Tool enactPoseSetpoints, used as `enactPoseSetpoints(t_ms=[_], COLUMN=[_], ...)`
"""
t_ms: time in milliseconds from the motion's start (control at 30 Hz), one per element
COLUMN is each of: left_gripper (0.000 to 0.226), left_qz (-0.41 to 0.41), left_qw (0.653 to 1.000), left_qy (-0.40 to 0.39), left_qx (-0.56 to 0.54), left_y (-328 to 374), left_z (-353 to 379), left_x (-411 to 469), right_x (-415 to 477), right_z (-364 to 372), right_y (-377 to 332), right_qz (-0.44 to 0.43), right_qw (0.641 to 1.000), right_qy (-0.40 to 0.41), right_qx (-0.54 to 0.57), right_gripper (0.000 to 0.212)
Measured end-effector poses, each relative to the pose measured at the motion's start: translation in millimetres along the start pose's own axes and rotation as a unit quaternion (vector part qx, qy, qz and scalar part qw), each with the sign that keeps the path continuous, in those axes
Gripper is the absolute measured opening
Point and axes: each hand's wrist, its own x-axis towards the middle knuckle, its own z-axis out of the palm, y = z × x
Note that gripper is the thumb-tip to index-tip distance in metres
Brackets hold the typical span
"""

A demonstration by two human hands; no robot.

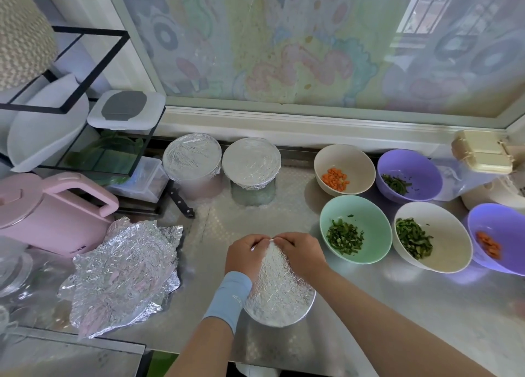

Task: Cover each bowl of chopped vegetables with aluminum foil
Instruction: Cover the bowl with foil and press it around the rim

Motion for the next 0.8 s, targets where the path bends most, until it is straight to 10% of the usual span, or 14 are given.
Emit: enactPoseSetpoints(t_ms=[233, 800], left_gripper=[0.014, 0.013], left_qz=[-0.018, 0.006], left_qw=[0.995, 0.999], left_qy=[0.092, 0.037], left_qx=[0.027, 0.019], left_y=[-2, 1], left_z=[1, 5], left_x=[-22, -8], right_x=[9, 5], right_z=[-9, -4], right_y=[-14, -3], right_qz=[-0.058, -0.022], right_qw=[0.996, 0.999], right_qy=[-0.034, -0.022], right_qx=[-0.051, -0.013], right_gripper=[0.022, 0.018])
